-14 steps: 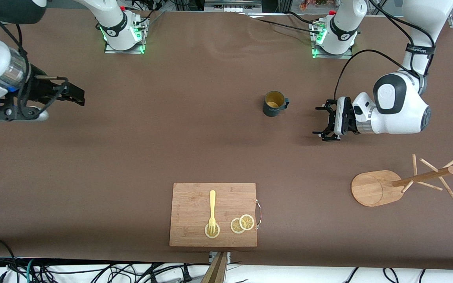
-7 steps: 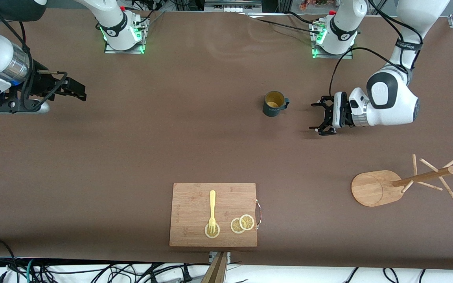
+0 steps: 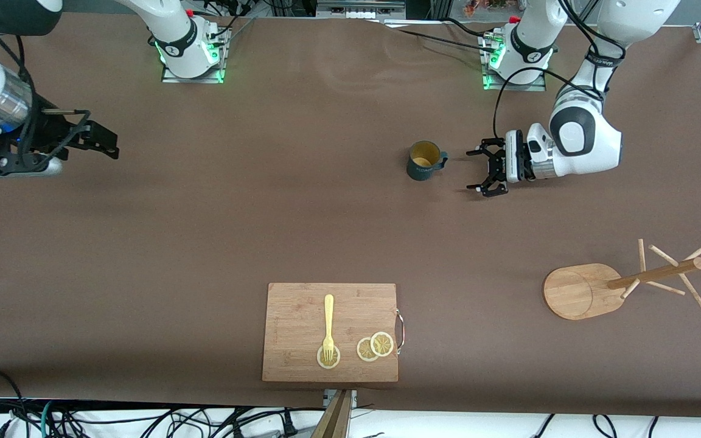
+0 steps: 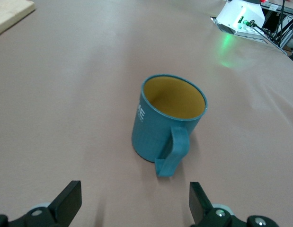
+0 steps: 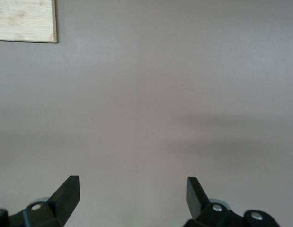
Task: Pass cup and hang on rack
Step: 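Move the left gripper to the mug handle and grasp it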
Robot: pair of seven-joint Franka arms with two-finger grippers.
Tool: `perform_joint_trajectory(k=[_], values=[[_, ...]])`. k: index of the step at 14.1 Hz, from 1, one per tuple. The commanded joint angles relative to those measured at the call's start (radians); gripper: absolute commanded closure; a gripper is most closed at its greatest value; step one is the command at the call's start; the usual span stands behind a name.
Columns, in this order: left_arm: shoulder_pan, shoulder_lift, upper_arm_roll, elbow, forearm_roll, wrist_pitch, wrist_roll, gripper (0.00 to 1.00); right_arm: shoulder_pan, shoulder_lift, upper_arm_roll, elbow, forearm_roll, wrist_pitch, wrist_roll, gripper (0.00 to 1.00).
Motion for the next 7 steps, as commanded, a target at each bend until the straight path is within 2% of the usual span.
perform_joint_trajectory(k=[1, 4, 7], values=[[-0.008, 0.000, -0.032, -0.025, -0.083, 0.027, 0.075, 0.00, 0.013, -0.011, -0.006, 0.014, -0.010, 0.001, -0.028, 0.00], [-0.012, 0.015, -0.093, -0.045, -0.168, 0.107, 0.117, 0.00, 0.023, -0.004, 0.003, 0.023, -0.009, 0.001, -0.012, 0.00], [-0.014, 0.023, -0.121, -0.061, -0.193, 0.143, 0.121, 0.00, 0.022, -0.004, 0.000, 0.017, -0.009, 0.001, -0.021, 0.00]])
